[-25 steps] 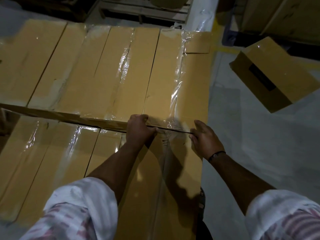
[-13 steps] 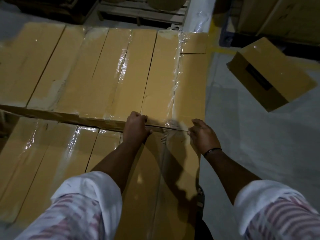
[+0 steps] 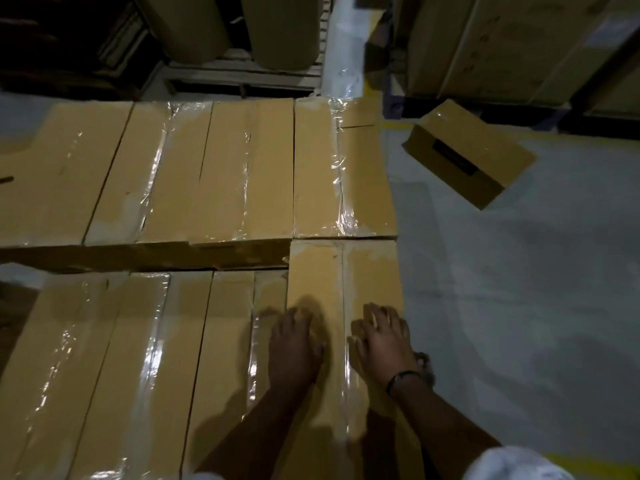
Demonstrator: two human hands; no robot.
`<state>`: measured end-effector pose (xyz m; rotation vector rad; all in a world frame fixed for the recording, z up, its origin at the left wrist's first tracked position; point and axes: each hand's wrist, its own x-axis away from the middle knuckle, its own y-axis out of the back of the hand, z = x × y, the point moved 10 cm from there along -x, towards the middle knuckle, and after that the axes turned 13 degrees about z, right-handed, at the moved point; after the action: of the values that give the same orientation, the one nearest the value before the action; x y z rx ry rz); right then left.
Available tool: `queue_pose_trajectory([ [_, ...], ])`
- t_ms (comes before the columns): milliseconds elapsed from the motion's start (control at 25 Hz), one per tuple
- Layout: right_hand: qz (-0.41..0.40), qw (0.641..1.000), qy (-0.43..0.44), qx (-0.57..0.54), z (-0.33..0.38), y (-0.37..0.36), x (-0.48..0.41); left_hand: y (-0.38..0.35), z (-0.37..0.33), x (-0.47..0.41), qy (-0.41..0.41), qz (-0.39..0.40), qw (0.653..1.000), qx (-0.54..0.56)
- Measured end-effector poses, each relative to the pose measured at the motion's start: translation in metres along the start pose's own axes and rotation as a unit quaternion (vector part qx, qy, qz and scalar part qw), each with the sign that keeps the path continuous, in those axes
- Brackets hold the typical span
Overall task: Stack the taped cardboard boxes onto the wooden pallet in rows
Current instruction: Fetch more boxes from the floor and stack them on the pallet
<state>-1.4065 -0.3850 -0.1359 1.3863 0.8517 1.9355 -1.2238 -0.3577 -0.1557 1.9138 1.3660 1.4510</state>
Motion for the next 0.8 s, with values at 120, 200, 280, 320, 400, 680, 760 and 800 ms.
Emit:
queue_pose_trajectory([
  [120,0.058,0.997,-0.041,0.003,0.028,-0.068,0.08,-0.045,0.017,0.08,0.011,0.069,0.996,-0.047],
  [200,0.117,0.992,-0.056,0.002,0.038,-0.113,0.122,-0.068,0.028,0.124,0.015,0.106,0.993,-0.047],
  [280,0.162,0.984,-0.077,0.015,0.04,-0.147,0.151,-0.087,0.043,0.153,0.03,0.145,0.989,-0.026],
  [320,0.177,0.98,-0.088,0.021,0.038,-0.16,0.16,-0.095,0.05,0.162,0.033,0.16,0.986,-0.02],
  [400,0.2,0.974,-0.101,0.026,0.034,-0.179,0.173,-0.11,0.059,0.172,0.024,0.184,0.983,-0.01],
  [680,0.184,0.973,-0.091,0.105,0.02,-0.189,0.183,-0.114,0.052,0.165,-0.022,0.191,0.98,0.051],
  [760,0.149,0.978,-0.095,0.109,0.019,-0.185,0.193,-0.109,0.05,0.174,-0.043,0.192,0.98,0.026],
  [800,0.133,0.981,-0.093,0.108,0.022,-0.18,0.202,-0.103,0.048,0.185,-0.057,0.182,0.982,0.008],
])
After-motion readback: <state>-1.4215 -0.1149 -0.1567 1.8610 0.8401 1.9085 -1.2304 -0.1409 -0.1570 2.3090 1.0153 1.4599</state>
